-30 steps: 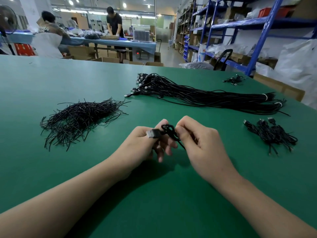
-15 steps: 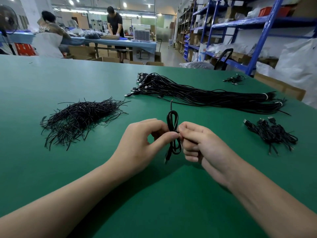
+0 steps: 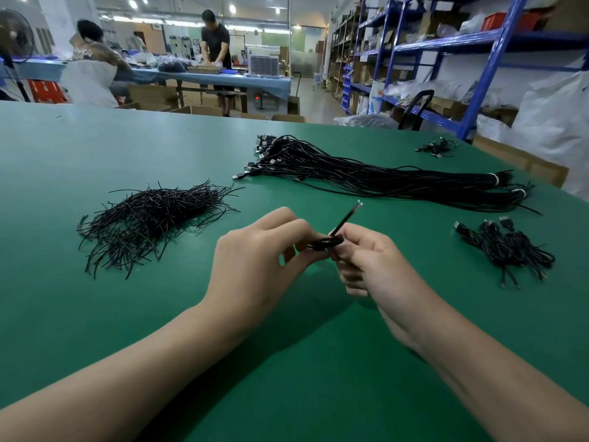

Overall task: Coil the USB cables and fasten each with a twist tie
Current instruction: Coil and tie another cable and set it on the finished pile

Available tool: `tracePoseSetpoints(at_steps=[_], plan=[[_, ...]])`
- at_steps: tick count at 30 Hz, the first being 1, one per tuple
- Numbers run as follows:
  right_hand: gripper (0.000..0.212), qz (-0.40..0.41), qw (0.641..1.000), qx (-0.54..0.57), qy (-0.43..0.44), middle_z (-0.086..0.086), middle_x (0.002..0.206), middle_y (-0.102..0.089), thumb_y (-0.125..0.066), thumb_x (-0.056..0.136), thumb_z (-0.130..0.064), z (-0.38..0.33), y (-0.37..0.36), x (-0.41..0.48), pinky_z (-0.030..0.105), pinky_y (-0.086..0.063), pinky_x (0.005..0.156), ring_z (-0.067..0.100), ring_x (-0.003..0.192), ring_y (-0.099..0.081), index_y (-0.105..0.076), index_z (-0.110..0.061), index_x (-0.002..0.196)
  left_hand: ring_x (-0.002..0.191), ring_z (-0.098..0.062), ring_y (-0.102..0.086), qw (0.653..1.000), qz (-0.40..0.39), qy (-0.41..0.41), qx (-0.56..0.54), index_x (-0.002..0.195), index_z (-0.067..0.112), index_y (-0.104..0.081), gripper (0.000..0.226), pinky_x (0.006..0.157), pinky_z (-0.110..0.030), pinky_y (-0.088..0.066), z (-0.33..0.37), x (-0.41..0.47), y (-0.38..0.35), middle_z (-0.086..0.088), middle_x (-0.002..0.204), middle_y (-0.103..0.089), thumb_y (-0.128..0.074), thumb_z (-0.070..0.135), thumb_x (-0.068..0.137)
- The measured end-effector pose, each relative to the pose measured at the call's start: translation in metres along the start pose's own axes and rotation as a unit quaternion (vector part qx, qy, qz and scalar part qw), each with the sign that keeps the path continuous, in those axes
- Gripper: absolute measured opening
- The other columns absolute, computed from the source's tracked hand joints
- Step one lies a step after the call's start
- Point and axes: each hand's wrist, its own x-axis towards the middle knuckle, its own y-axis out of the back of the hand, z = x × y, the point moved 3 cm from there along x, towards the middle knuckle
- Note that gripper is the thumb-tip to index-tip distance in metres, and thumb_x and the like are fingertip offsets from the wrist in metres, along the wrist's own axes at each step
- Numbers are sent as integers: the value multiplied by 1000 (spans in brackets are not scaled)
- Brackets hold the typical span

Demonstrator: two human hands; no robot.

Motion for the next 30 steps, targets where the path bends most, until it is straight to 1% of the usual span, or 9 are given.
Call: tracePoseSetpoints(at_steps=[3,5,9,13,16,19,23,26,30], plan=[[29,4,1000,22,-15,-12,53,-26,-47,106,-21,4,1,1,19,-19,44,7,46,-19,-51,-21,77,63,4,-57,1000,-21,-8,-12,89,26,-73,8,56,-23,-43,0,-1,-2,15,79,-61,-77,32,87],[32,47,996,-63,44,-12,54,-30,-47,106,-21,3,6,1,26,-23,50,9,50,-24,-50,-18,74,65,-2,-67,990,-44,71,-113,97,26,-73,5,56,-18,-43,-5,-1,-5,12,81,-66,-73,24,92],[27,105,951,-219,190,-6,57,-37,-51,104,-19,-6,10,-3,33,-28,52,11,55,-31,-51,-15,78,57,-22,-70,896,-114,277,-327,77,17,-72,41,47,-20,-41,-15,-4,-14,-2,73,-69,-51,42,102],[25,99,900,-335,262,-4,55,-38,-51,104,-24,-13,4,-8,43,-36,52,19,53,-37,-51,-16,80,54,-17,-61,835,-205,313,-404,77,22,-76,48,43,-20,-38,-12,-5,-20,-3,71,-70,-55,64,90],[26,98,906,-325,251,-5,55,-38,-54,104,-22,-15,7,-7,36,-34,51,16,53,-35,-52,-13,79,61,-23,-51,846,-199,300,-394,81,19,-76,42,47,-22,-35,-12,-4,-21,-6,72,-69,-66,59,84],[28,86,948,-239,191,-7,56,-33,-54,103,-18,-12,6,-5,26,-24,52,9,54,-28,-51,-9,76,52,-4,-51,865,-154,273,-392,77,17,-74,29,51,-15,-38,-10,-2,-17,0,68,-69,-74,45,85],[30,36,998,-43,34,-9,57,-29,-49,105,-22,-1,2,-1,31,-24,55,11,55,-24,-49,-12,76,51,6,-52,957,-86,157,-229,78,21,-75,14,53,-7,-34,-6,1,-8,11,66,-68,-78,34,85],[29,-7,986,149,-69,-9,54,-23,-48,104,-15,4,-1,1,23,-17,46,10,50,-16,-53,-20,76,60,8,-53,996,-22,41,-73,79,21,-75,18,58,-5,-31,0,3,-2,18,69,-63,-78,38,85],[24,-39,956,259,-134,-9,50,-20,-39,103,-7,7,-3,1,19,-19,39,7,43,-19,-49,-15,83,64,-3,-56,999,7,-34,-6,84,22,-76,19,57,-26,-46,0,3,0,14,74,-64,-74,41,88]])
